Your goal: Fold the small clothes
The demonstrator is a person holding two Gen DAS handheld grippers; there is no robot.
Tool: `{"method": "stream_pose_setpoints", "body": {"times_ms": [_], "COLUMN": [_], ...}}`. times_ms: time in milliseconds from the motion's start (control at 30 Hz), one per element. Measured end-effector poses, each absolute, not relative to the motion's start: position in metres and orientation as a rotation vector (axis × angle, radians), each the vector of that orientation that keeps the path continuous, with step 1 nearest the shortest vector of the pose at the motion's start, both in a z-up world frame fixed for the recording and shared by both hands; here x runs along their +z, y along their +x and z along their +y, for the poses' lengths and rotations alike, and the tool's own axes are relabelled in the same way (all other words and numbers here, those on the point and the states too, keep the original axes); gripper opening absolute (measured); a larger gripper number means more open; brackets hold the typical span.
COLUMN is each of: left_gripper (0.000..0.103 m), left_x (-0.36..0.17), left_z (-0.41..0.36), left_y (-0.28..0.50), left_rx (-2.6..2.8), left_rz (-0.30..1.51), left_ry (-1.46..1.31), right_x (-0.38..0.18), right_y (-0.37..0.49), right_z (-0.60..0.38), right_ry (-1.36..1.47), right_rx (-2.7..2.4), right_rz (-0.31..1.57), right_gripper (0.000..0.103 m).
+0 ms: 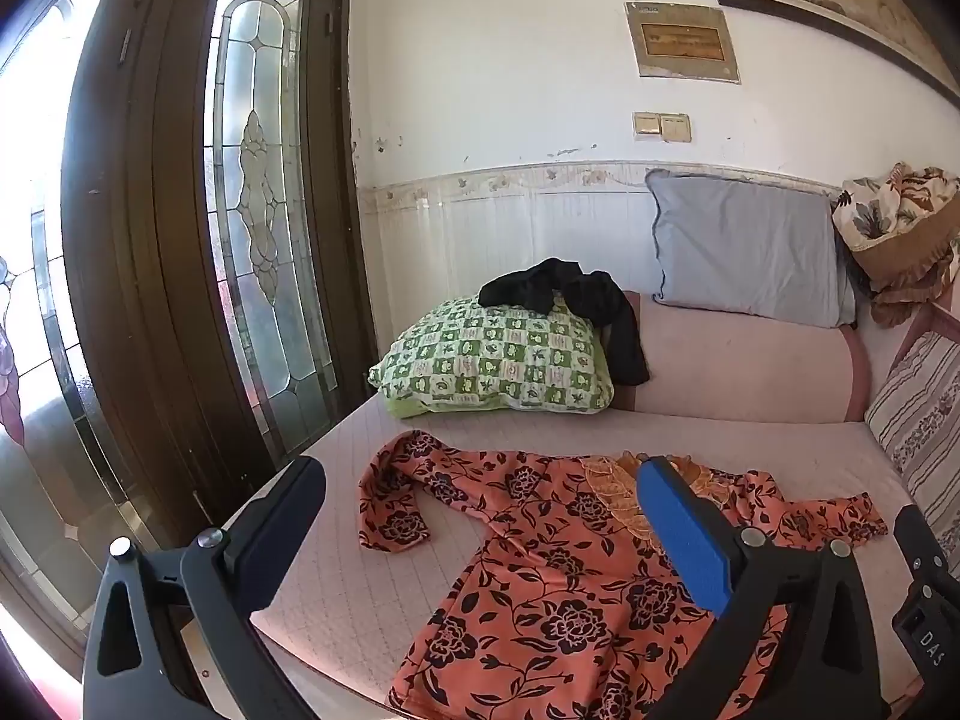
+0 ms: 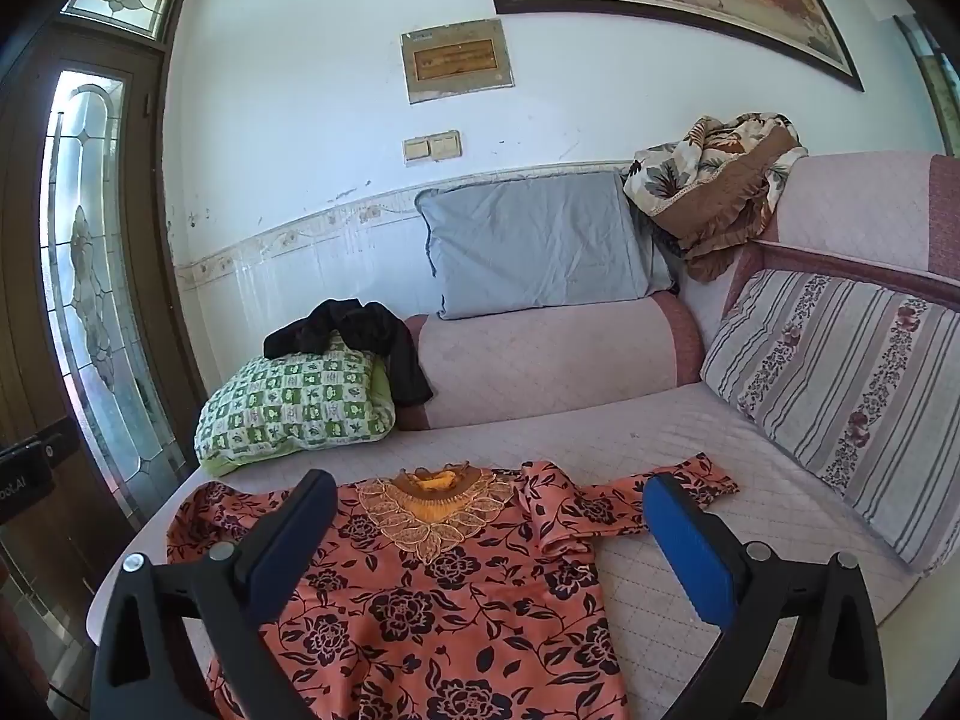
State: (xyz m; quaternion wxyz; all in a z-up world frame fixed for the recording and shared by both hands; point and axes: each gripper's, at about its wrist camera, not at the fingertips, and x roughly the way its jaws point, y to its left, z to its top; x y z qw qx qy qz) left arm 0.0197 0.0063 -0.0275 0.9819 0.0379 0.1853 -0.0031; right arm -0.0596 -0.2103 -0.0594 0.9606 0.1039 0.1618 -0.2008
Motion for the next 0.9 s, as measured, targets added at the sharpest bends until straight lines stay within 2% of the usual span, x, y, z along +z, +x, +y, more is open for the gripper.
{"method": "stream_pose_setpoints", "body": {"times_ms": [900], "left_gripper": [0.103], "left_x": [-0.042], "left_z": [-0.007], "left_y": [0.071], "left_rx": [0.012], "left_rz": [0.414], "left_ry": [0.095], "right_x": [-0.074], "right_y": [0.001], "right_z": [-0.225], "right_ry": [0.23], "right_rx": [-0.364], "right_rz": [0.396], "right_gripper": [0.103]}}
